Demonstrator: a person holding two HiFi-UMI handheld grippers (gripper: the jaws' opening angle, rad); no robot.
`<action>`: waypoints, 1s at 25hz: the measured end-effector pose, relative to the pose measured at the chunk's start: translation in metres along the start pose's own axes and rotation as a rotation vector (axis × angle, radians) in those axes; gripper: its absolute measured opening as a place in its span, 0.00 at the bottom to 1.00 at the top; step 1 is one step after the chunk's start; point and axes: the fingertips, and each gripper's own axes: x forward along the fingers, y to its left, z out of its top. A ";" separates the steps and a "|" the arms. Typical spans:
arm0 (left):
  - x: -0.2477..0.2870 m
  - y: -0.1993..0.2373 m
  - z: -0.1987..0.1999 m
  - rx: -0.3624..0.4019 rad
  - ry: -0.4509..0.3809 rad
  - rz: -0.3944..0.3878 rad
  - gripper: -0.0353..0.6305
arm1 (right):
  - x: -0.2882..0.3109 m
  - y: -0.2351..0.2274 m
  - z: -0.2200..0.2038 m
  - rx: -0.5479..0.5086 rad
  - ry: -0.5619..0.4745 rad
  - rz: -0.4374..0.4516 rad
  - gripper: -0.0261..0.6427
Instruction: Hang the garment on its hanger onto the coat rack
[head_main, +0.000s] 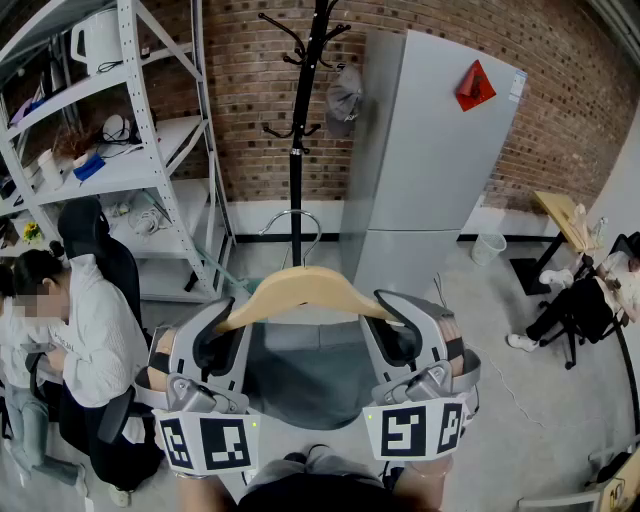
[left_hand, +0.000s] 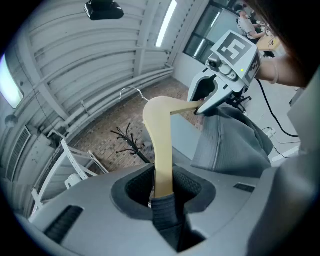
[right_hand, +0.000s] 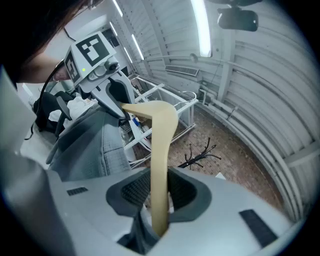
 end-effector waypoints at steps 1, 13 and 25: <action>-0.002 0.000 0.004 -0.007 -0.009 0.001 0.21 | -0.003 -0.002 0.000 -0.001 -0.002 -0.002 0.19; 0.002 -0.003 0.031 -0.005 -0.025 0.016 0.21 | -0.016 -0.017 -0.014 0.042 -0.025 -0.020 0.20; 0.050 -0.010 0.039 -0.037 -0.025 0.016 0.21 | 0.013 -0.043 -0.045 0.007 -0.042 -0.028 0.20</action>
